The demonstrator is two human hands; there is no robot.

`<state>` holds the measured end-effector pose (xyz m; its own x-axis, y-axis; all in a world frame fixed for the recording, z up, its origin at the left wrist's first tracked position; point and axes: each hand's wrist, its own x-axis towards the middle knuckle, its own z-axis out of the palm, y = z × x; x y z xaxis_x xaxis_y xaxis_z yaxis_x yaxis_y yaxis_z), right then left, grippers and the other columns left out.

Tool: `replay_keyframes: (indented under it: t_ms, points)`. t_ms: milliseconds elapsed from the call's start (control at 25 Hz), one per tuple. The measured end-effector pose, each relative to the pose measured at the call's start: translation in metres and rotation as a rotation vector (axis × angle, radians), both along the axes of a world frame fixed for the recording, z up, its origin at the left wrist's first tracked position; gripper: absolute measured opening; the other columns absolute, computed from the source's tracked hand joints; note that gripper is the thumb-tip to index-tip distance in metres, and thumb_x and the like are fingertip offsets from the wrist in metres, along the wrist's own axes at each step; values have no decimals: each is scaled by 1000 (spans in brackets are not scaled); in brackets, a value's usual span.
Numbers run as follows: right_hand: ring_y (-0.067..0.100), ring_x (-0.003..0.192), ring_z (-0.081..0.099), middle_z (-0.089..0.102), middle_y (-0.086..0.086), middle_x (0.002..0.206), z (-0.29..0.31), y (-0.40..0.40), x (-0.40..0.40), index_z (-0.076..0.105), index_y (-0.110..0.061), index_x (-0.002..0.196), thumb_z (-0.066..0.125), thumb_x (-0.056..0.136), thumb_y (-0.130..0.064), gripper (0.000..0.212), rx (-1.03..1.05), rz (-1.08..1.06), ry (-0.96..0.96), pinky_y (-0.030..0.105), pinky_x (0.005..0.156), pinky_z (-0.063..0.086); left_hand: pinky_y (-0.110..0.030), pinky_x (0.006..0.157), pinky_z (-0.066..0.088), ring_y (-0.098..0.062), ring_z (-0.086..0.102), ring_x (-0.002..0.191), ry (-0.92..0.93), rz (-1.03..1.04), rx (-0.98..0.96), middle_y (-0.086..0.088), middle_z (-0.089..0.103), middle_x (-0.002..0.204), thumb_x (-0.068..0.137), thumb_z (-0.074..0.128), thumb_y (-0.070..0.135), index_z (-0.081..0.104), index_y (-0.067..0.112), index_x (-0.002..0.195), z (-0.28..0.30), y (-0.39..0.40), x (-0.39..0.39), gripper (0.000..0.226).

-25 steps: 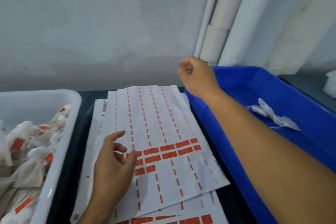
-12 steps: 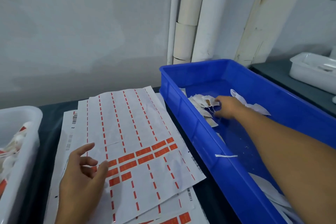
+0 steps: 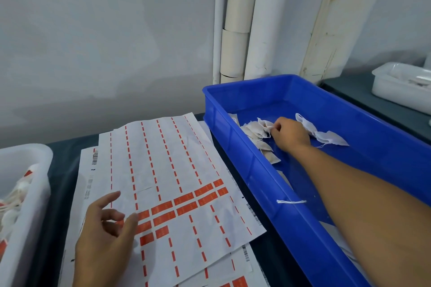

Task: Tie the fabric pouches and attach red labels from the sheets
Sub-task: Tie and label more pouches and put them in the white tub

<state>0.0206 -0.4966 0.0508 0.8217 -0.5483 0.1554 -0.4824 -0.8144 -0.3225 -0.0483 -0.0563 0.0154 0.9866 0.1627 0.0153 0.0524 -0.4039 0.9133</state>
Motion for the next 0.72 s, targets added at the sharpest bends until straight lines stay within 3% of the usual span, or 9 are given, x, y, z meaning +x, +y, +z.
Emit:
replay_keyframes:
  t_ms: [160, 320, 440, 520, 640, 720]
  points:
    - [20, 74, 55, 63, 0, 84, 2, -7, -4, 59, -13, 91, 55, 100, -26, 16, 227, -69, -190, 31, 56, 34, -29, 60, 53, -25, 67, 70, -14, 13, -11, -2, 65, 89, 83, 83, 15, 50, 32, 127, -1, 1, -1, 57]
    - [19, 80, 54, 56, -7, 82, 18, 6, -6, 54, -14, 96, 49, 102, -27, 15, 343, -139, -461, 33, 66, 37, -24, 53, 50, -21, 68, 70, -9, 20, -22, 4, 64, 91, 85, 82, 21, 48, 38, 126, -3, 2, 0, 55]
    - [11, 77, 51, 52, -14, 81, 47, 35, -1, 52, -17, 96, 47, 103, -29, 15, 414, -104, -665, 30, 63, 43, -20, 50, 48, -18, 68, 69, -7, 15, -29, 7, 64, 92, 85, 81, 25, 48, 40, 126, -3, 1, -1, 55]
    - [7, 74, 50, 53, -14, 81, 71, 62, 3, 53, -16, 96, 47, 102, -29, 14, 475, -25, -764, 30, 63, 44, -15, 48, 47, -17, 69, 69, -21, 8, -40, 11, 63, 93, 85, 81, 27, 48, 43, 125, 1, 2, -3, 55]
    - [-7, 71, 53, 57, -25, 77, 110, 121, 6, 55, -23, 91, 51, 99, -30, 12, 601, 231, -810, 15, 59, 42, -8, 42, 44, -12, 70, 70, -63, -8, -91, 18, 62, 96, 86, 78, 31, 49, 45, 122, 8, 1, -7, 48]
    - [-12, 68, 52, 57, -32, 71, 129, 169, 4, 58, -27, 85, 55, 97, -32, 13, 667, 418, -803, 8, 58, 41, -5, 44, 45, 1, 70, 83, -84, -45, -165, 21, 65, 97, 88, 73, 37, 51, 46, 118, 14, 1, -12, 39]
